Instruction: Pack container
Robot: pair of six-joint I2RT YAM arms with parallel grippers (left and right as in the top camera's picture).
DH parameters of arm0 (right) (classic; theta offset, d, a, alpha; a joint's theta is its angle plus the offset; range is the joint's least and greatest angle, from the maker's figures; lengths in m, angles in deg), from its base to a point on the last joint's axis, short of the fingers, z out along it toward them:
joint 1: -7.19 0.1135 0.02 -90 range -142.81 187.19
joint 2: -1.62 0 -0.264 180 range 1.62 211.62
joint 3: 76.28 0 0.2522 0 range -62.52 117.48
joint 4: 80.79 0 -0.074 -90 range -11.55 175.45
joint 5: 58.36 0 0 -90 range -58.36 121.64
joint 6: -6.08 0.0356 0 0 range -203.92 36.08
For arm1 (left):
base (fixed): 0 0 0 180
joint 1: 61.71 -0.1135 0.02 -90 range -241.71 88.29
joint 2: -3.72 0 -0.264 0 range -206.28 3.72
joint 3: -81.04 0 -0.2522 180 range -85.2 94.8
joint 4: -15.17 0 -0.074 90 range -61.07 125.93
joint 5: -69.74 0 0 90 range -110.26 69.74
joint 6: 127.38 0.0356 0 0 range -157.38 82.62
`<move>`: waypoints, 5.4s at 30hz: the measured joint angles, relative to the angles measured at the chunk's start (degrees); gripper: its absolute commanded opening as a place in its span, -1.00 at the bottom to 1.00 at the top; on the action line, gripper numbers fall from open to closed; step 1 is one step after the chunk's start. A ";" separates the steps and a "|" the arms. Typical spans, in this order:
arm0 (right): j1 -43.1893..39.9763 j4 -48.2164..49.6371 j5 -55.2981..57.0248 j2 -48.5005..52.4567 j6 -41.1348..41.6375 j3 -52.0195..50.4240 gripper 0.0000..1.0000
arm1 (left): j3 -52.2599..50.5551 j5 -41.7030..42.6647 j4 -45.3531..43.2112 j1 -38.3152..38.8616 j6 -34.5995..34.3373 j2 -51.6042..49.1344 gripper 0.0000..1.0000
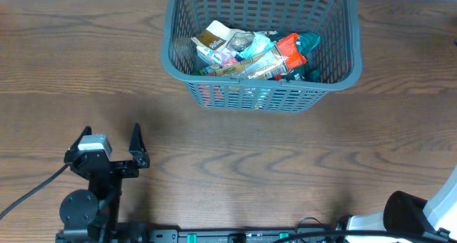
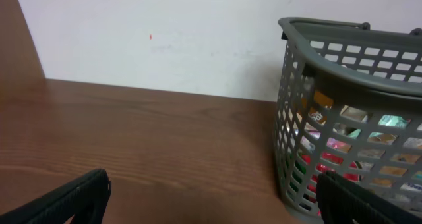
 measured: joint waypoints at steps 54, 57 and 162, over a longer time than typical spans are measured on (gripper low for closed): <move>0.00 0.00 0.00 0.00 0.00 0.00 0.98 | -18.93 0.02 -5.38 0.00 -2.51 7.89 0.97; 0.00 0.00 0.00 0.00 0.00 0.00 0.99 | -19.04 0.00 -5.68 0.00 -2.51 7.89 0.97; 30.23 23.65 -8.68 -21.29 -10.23 -17.64 0.98 | -19.39 0.00 -6.60 0.00 3.39 7.89 0.97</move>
